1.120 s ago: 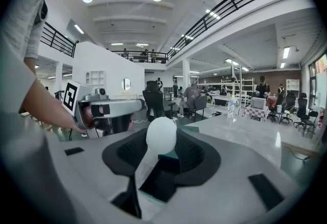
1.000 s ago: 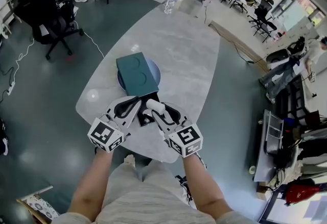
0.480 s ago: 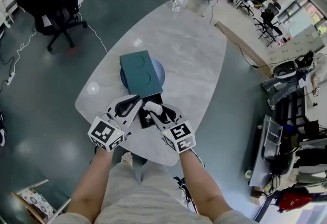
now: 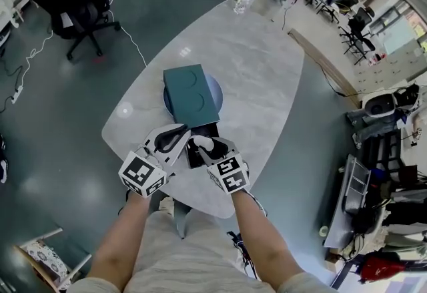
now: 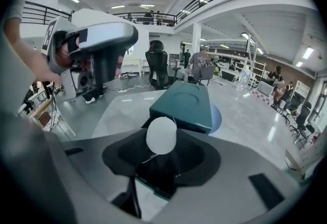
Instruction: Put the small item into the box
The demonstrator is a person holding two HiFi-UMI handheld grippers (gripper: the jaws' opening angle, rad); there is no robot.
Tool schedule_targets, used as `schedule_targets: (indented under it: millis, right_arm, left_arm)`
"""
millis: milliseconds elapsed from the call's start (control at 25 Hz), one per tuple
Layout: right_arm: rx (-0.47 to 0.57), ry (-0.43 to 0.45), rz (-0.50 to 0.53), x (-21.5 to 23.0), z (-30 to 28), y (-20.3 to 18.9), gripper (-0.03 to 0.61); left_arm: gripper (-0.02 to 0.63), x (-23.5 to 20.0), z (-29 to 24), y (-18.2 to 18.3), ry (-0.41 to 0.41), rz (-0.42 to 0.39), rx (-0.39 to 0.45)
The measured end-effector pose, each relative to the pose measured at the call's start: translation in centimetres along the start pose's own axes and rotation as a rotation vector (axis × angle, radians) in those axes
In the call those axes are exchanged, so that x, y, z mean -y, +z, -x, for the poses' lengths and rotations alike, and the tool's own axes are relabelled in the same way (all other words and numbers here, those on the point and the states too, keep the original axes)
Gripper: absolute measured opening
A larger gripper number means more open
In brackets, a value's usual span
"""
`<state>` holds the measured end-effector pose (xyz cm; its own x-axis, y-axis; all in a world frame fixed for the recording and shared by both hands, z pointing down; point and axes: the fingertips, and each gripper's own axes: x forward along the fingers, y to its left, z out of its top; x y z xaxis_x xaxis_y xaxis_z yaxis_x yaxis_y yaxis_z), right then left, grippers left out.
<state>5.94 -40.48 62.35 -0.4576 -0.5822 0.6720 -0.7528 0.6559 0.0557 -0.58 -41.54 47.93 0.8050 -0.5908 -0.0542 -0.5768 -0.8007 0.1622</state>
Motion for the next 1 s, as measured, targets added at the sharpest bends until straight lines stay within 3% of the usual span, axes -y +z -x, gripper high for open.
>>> schedule_targets:
  millis: [480, 680, 1000]
  right_arm:
    - [-0.126, -0.001, 0.025, 0.0, -2.2, -2.3, 0.179]
    - [-0.173, -0.004, 0.085, 0.0, -2.8, -2.7, 0.179]
    - [-0.18, -0.001, 0.082, -0.3, -3.2, -3.0, 0.179]
  left_arm:
    - [0.025, -0.6, -0.2, 0.0, 0.0, 0.014, -0.001]
    - [0.026, -0.3, -0.3, -0.2, -0.009, 0.016, -0.004]
    - [0.026, -0.3, 0.0, -0.3, -0.011, 0.016, -0.005]
